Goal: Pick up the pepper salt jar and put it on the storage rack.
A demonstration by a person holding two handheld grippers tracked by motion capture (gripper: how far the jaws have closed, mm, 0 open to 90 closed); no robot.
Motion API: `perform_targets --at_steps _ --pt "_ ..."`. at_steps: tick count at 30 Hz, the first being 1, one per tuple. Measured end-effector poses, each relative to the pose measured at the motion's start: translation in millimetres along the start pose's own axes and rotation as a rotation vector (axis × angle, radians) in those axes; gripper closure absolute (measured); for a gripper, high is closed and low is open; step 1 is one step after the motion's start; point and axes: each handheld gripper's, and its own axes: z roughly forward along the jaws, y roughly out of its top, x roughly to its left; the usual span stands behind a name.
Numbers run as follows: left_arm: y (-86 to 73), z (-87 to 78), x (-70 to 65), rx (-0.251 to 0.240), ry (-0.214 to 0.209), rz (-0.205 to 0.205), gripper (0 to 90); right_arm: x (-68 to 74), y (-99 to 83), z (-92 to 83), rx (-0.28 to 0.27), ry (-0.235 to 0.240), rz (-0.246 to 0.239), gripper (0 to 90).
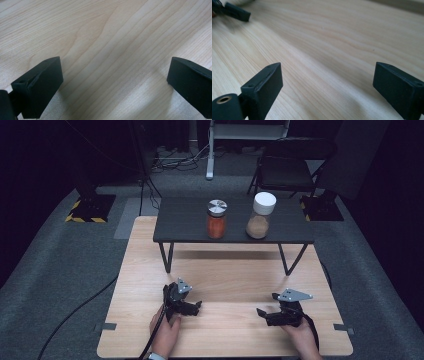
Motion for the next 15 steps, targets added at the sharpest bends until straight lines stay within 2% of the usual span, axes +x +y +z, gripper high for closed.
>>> perform_targets --at_steps 6,9,15 --pt "0.1 0.0 0.0 0.001 0.0 -0.001 0.3 4.7 -2.4 11.6 0.019 -0.008 0.006 9.2" --pt "0.1 0.0 -0.1 0.001 0.0 -0.001 0.3 9.1 -1.0 15.0 0.034 -0.028 -0.01 9.1" --pt "-0.1 0.1 0.1 -0.001 0.0 0.002 0.3 11.2 1.8 19.0 0.078 -0.055 -0.004 8.7"
